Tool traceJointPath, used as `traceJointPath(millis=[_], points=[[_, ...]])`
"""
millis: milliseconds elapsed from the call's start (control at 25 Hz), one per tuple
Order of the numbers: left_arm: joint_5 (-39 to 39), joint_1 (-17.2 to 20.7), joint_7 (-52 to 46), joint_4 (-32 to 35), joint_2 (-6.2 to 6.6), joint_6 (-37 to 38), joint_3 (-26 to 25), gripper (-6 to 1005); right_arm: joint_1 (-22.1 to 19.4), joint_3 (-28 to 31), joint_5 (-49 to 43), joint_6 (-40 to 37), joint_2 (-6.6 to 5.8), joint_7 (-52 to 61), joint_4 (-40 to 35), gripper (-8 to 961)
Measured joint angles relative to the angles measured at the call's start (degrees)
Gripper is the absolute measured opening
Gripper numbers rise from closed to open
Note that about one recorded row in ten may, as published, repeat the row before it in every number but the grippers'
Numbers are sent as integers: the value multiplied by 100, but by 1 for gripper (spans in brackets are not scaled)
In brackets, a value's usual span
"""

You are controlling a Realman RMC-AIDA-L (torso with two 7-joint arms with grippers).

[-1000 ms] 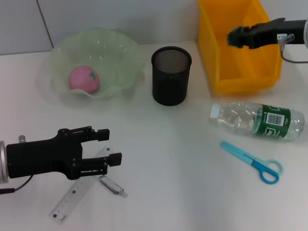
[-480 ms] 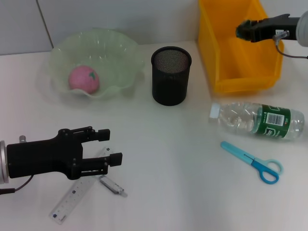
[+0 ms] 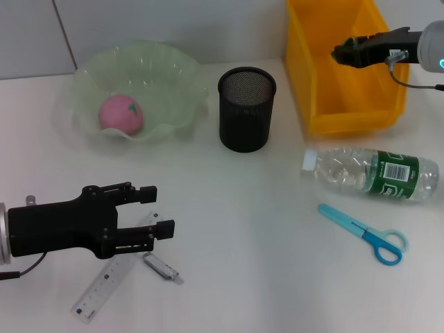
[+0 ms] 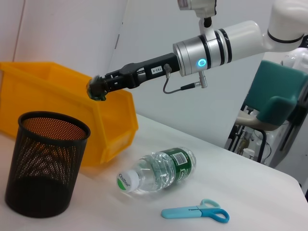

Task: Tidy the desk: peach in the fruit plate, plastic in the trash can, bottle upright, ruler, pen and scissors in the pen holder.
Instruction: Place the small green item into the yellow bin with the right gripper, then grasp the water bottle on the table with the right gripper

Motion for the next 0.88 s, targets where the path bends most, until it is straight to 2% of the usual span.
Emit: traceJointPath(millis=[40, 240, 480, 640, 680, 720, 840, 880], points=[[0, 0, 0, 3, -1, 0, 0, 744, 0, 1, -1, -13, 0, 0, -1, 289], [4, 3, 0, 7, -1, 7, 0, 743, -10, 1, -6, -60, 0, 30, -33, 528], [8, 23, 0, 18, -1, 41, -2, 742, -30, 1, -11, -151, 0, 45, -95, 737], [9, 23, 0, 18, -1, 44, -9, 741, -40, 40, -1, -582, 0, 61, -307, 732], [9, 22, 1, 17, -1, 46, -9, 741, -82, 72, 14, -1063, -1, 75, -607, 731], [9, 22, 1, 17, -1, 46, -9, 741, -82, 72, 14, -1063, -1, 75, -607, 731], [9, 25, 0, 22, -11, 52, -9, 740, -203, 76, 17, -1892, -1, 165, -1192, 731], [8, 27, 1, 25, -15, 53, -9, 740, -267, 85, -31, -2533, -23, 275, -1596, 732]])
